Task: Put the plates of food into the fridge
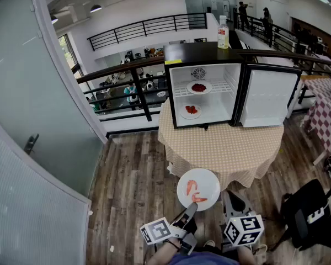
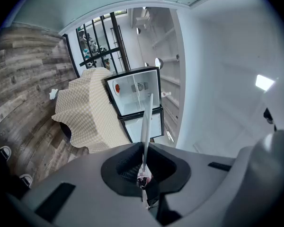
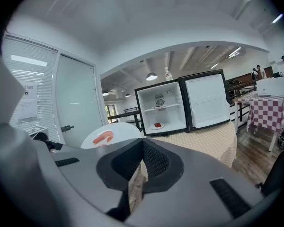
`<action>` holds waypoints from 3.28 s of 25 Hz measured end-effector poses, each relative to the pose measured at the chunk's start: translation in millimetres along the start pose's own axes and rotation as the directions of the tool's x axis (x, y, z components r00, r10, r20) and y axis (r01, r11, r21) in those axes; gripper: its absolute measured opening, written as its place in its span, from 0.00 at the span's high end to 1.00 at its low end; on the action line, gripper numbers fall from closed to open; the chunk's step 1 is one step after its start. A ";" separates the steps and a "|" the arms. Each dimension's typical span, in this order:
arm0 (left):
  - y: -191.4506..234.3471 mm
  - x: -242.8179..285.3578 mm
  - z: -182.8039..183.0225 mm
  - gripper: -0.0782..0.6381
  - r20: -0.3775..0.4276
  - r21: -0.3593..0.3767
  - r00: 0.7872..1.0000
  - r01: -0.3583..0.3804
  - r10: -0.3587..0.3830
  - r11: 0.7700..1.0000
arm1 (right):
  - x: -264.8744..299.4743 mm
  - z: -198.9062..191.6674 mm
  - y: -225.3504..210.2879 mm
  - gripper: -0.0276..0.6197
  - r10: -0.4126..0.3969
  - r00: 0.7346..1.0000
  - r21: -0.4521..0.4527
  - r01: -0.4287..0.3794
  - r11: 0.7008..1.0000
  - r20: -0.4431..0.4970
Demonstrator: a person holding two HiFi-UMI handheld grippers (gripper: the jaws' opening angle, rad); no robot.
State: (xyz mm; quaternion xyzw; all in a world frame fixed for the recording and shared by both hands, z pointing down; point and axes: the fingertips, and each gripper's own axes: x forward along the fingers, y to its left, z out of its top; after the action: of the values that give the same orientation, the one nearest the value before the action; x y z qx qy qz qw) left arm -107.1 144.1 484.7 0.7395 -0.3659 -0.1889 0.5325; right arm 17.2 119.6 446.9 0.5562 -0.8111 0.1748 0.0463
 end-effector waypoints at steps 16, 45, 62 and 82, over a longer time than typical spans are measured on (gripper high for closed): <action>-10.7 20.4 -25.8 0.85 0.024 -0.098 0.999 0.030 -0.027 0.995 | -13.0 -4.9 -24.9 0.93 0.033 0.999 0.015 -0.032 0.999 -0.015; -1.4 106.4 -6.0 0.85 0.025 -0.072 1.000 0.017 -0.016 0.997 | 53.1 9.8 -83.0 0.93 0.092 0.995 0.028 -0.091 0.995 -0.042; 24.8 207.4 139.2 0.85 0.062 -0.171 0.995 0.092 -0.083 0.981 | 202.3 56.9 -96.5 0.93 0.063 0.994 0.030 -0.061 0.998 -0.087; 83.0 286.4 224.5 0.85 -0.059 -0.183 0.995 0.063 -0.075 0.981 | 304.9 72.9 -125.9 0.93 -0.074 0.991 0.059 0.081 0.995 -0.111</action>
State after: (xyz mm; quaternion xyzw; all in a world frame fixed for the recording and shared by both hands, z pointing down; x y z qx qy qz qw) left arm -96.3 -228.0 512.0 0.7060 -0.3037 -0.2151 0.6026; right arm 26.5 -215.3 490.2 0.5780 -0.7794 0.2283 0.0794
